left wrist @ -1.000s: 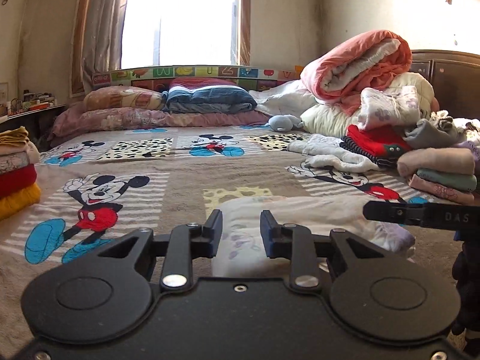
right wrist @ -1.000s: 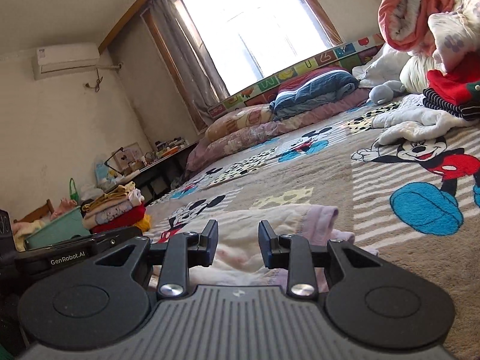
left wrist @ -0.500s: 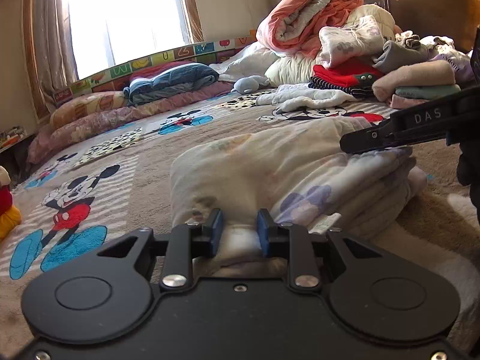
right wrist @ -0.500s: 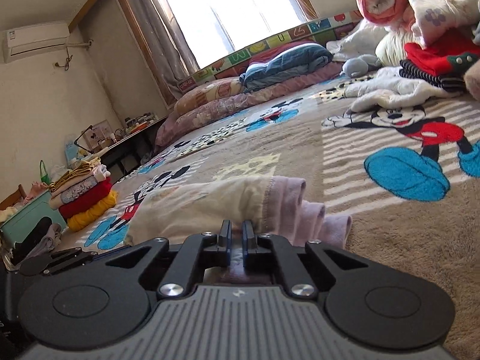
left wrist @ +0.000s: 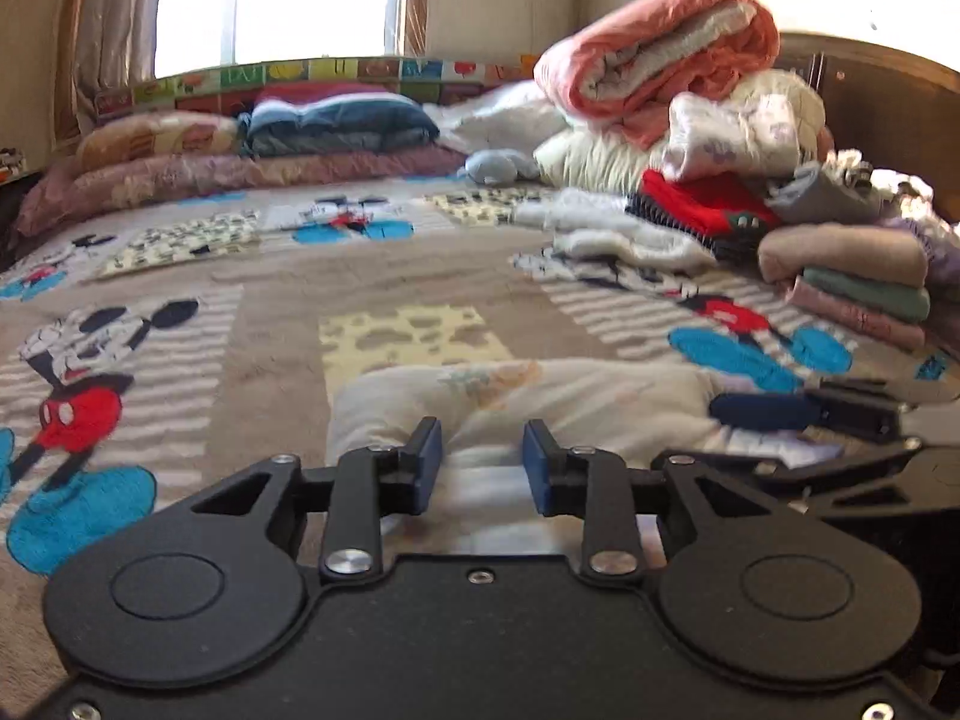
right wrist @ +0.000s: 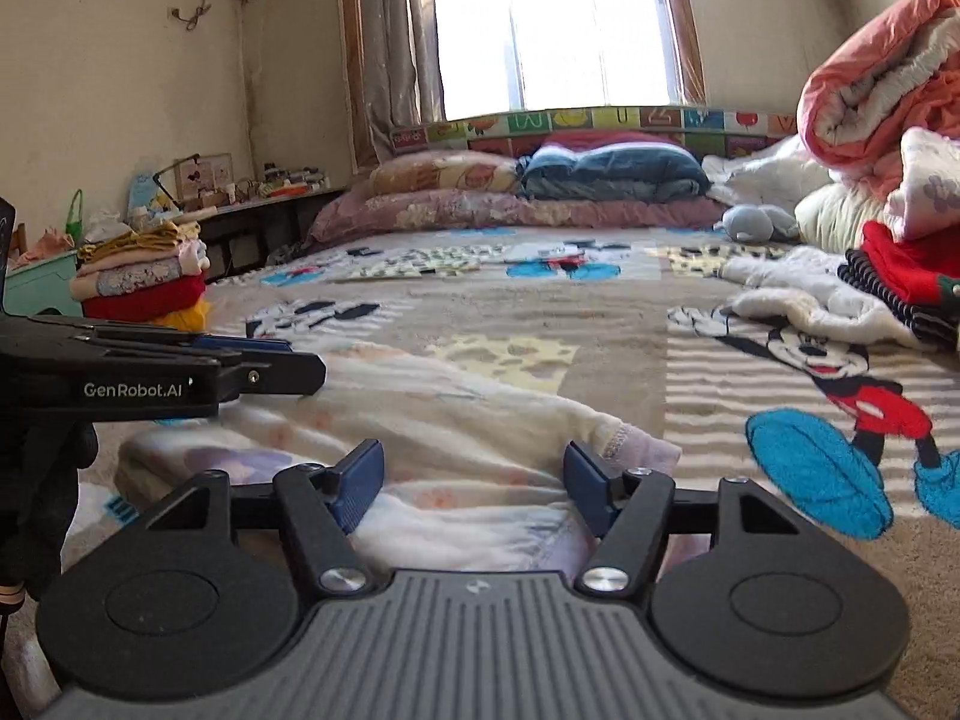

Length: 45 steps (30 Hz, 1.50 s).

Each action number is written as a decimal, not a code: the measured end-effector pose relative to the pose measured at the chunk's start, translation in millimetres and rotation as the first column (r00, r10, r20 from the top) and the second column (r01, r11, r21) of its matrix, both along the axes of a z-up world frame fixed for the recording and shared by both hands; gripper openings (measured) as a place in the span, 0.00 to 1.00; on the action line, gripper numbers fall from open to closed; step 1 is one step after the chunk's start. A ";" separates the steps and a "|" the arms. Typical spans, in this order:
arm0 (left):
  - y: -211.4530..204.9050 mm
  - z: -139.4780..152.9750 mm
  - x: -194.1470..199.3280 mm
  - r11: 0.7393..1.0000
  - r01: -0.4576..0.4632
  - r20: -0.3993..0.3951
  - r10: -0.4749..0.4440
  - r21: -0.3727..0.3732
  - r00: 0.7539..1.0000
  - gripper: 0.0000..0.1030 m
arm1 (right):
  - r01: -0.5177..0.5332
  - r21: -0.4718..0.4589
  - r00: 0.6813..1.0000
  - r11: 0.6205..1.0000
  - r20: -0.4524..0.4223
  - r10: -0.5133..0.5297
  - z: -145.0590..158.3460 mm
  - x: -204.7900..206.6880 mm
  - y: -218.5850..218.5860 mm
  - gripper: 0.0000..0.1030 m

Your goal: Fold clothes

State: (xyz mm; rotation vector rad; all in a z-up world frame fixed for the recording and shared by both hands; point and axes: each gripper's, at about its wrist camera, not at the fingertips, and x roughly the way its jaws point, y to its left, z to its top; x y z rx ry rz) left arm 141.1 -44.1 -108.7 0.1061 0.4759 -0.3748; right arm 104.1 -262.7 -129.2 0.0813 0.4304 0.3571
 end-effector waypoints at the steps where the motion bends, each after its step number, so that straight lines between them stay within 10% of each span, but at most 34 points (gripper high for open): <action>1: -3.9 -9.8 4.6 1.000 0.005 -0.028 -0.005 0.019 1.000 0.28 | -0.004 0.021 1.000 1.000 -0.014 0.005 -3.7 3.2 -2.0 0.64; 15: -5.5 -3.0 -7.3 0.997 0.014 -0.012 -0.013 0.072 1.000 0.28 | -0.014 -0.004 1.000 1.000 -0.003 0.014 -3.9 -7.0 1.1 0.64; 20: 30.5 30.2 -37.0 0.992 -0.085 -0.003 0.085 -0.093 0.996 0.56 | 0.044 0.085 0.999 0.995 0.023 -0.046 11.0 -34.3 -17.5 0.73; 25: 77.6 22.9 -43.1 0.924 -0.206 -0.148 0.166 -0.323 0.975 0.57 | 0.189 0.291 0.981 0.938 -0.095 -0.168 8.6 -47.6 -62.5 0.82; 33: 114.7 -10.2 -32.6 0.726 -0.338 -0.389 0.105 -0.598 0.915 0.64 | 0.341 0.678 0.917 0.651 -0.393 -0.071 -47.8 -32.5 -114.1 0.89; 37: 119.6 -24.3 -25.2 0.657 -0.372 -0.444 0.062 -0.656 0.894 0.67 | 0.309 0.686 0.920 0.658 -0.390 -0.026 -51.0 -18.8 -102.2 0.92; 43: 109.8 -32.3 -16.5 0.666 -0.340 -0.443 0.015 -0.664 0.896 0.66 | 0.285 0.666 0.919 0.689 -0.393 0.001 -55.2 1.8 -81.8 0.92; 45: 108.5 -32.1 -15.2 0.672 -0.331 -0.443 0.004 -0.663 0.896 0.64 | 0.276 0.659 0.919 0.699 -0.395 0.009 -56.6 8.6 -75.0 0.78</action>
